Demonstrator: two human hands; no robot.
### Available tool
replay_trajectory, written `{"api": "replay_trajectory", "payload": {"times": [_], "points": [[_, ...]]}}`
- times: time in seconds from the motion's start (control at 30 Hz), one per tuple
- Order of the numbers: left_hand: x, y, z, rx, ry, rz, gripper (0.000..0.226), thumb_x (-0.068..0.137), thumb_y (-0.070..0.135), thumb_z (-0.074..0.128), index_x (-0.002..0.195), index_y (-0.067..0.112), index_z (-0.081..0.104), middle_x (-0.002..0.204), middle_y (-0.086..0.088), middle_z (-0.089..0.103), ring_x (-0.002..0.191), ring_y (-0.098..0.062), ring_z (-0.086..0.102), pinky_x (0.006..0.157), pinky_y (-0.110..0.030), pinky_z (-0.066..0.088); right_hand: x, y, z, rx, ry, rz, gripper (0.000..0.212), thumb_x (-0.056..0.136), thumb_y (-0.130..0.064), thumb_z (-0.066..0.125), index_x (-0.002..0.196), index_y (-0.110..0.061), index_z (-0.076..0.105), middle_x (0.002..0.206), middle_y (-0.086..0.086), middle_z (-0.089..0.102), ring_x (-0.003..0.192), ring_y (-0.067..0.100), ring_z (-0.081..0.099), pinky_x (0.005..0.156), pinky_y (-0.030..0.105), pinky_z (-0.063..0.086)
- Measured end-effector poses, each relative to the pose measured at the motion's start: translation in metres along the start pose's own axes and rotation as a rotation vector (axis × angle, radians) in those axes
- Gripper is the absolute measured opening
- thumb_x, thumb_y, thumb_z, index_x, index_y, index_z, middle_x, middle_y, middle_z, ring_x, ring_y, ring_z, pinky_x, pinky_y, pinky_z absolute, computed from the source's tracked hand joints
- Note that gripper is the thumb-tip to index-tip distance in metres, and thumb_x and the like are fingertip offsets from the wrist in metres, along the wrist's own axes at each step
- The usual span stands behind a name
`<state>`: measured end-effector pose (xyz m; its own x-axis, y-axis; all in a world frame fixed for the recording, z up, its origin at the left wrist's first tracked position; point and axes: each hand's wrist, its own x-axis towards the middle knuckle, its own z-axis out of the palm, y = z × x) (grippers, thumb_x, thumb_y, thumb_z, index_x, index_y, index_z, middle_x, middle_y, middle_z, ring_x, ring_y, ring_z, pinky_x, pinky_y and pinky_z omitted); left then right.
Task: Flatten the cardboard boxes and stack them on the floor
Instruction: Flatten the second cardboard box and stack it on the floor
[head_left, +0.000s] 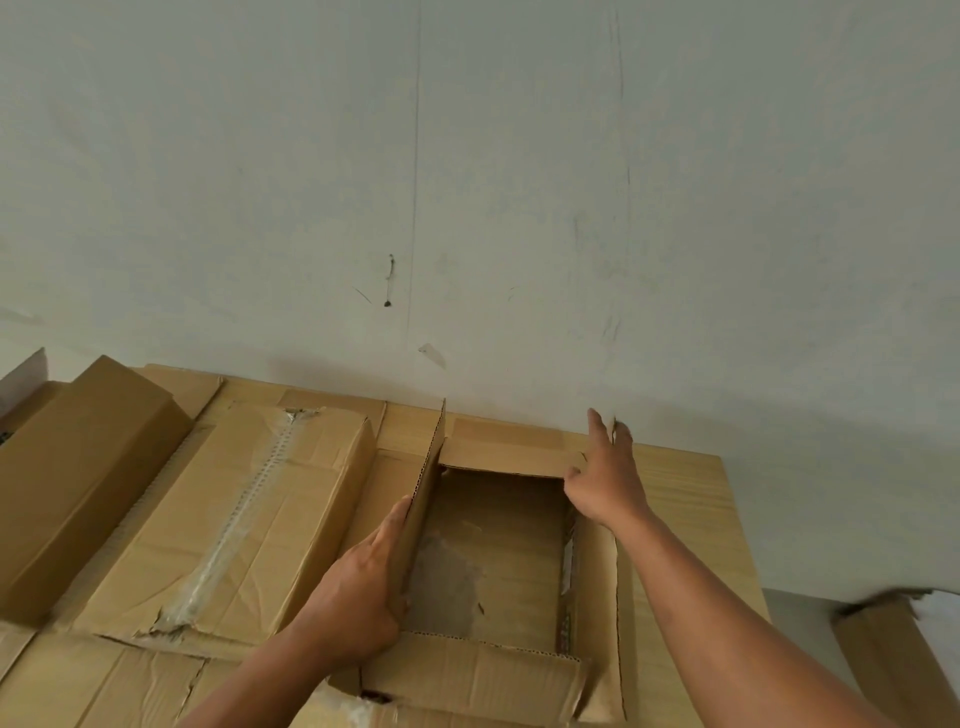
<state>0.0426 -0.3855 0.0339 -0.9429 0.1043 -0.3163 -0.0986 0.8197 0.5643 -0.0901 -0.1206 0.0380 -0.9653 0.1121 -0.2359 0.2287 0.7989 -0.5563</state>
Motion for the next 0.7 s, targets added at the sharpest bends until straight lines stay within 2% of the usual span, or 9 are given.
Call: {"api": "replay_trajectory", "payload": {"times": [0.07,0.13,0.17,0.23,0.33,0.4,0.53,0.63,0.7], "points": [[0.001,-0.001,0.002,0.007,0.007,-0.001,0.112,0.08,0.024,0.072,0.155,0.036,-0.011,0.155,0.004,0.038,0.131,-0.017,0.048,0.105,-0.025,0.043,0.001,0.003,0.0,-0.021,-0.036,-0.003,0.098,0.086,-0.001,0.059,0.157,-0.037,0.003,0.165,0.004,-0.009,0.139,0.033,0.041,0.074,0.023,0.051],[0.001,-0.001,0.003,0.012,0.004,-0.011,0.113,0.082,0.029,0.073,0.155,0.037,-0.012,0.156,0.004,0.036,0.135,-0.018,0.046,0.109,-0.028,0.041,0.002,0.005,0.001,-0.058,-0.089,0.003,0.108,0.078,0.0,0.063,0.155,-0.041,-0.001,0.163,0.003,-0.014,0.133,0.034,0.048,0.059,0.019,0.049],[0.001,0.0,0.004,0.013,0.005,-0.008,0.113,0.082,0.03,0.073,0.155,0.037,-0.012,0.157,0.004,0.034,0.136,-0.018,0.044,0.11,-0.028,0.039,0.002,0.005,0.002,-0.121,-0.105,0.001,0.11,0.077,-0.003,0.067,0.155,-0.042,-0.002,0.162,0.003,-0.016,0.13,0.034,0.051,0.059,0.022,0.052],[0.001,0.002,0.003,0.02,0.003,0.006,0.113,0.082,0.03,0.073,0.155,0.036,-0.012,0.159,0.005,0.031,0.139,-0.017,0.041,0.112,-0.027,0.036,0.003,0.004,0.002,-0.278,-0.102,0.0,0.099,0.082,-0.02,0.073,0.156,-0.035,0.008,0.16,0.007,-0.012,0.127,0.033,0.052,0.075,0.03,0.058],[0.0,0.001,0.003,0.015,-0.008,0.016,0.113,0.081,0.031,0.074,0.156,0.036,-0.012,0.16,0.008,0.029,0.141,-0.016,0.038,0.114,-0.026,0.033,0.004,0.001,0.001,-0.274,0.004,0.027,0.058,0.093,-0.038,0.062,0.145,-0.02,0.042,0.149,0.012,0.022,0.113,0.031,0.06,0.08,0.033,0.054],[-0.001,0.0,0.003,0.008,-0.022,0.032,0.112,0.081,0.031,0.073,0.156,0.037,-0.01,0.161,0.01,0.026,0.143,-0.014,0.035,0.116,-0.024,0.03,0.007,0.001,0.001,-0.229,0.05,0.046,0.048,0.096,-0.041,0.056,0.136,-0.016,0.05,0.139,0.013,0.036,0.11,0.033,0.06,0.083,0.038,0.055],[-0.006,0.001,0.001,0.001,-0.035,0.073,0.109,0.081,0.028,0.072,0.156,0.038,-0.006,0.16,0.015,0.027,0.143,-0.01,0.034,0.112,-0.016,0.025,0.01,0.002,-0.006,-0.152,0.072,0.072,0.049,0.099,-0.047,0.046,0.138,-0.017,0.047,0.132,0.016,0.051,0.118,0.036,0.055,0.088,0.041,0.049],[-0.012,0.008,-0.005,-0.026,-0.064,0.112,0.108,0.077,0.022,0.07,0.155,0.043,-0.001,0.153,0.02,0.037,0.137,-0.006,0.041,0.109,-0.016,0.034,0.01,0.004,-0.014,-0.118,0.12,0.092,0.052,0.099,-0.047,0.044,0.142,-0.018,0.042,0.13,0.016,0.054,0.118,0.037,0.055,0.088,0.042,0.05],[-0.016,0.015,-0.011,-0.06,-0.078,0.136,0.107,0.074,0.014,0.067,0.15,0.051,0.001,0.142,0.026,0.044,0.128,-0.001,0.047,0.1,-0.01,0.04,0.009,0.002,-0.024,-0.043,0.165,0.107,0.06,0.099,-0.046,0.045,0.15,-0.019,0.03,0.134,0.016,0.055,0.119,0.036,0.056,0.092,0.045,0.051]]}}
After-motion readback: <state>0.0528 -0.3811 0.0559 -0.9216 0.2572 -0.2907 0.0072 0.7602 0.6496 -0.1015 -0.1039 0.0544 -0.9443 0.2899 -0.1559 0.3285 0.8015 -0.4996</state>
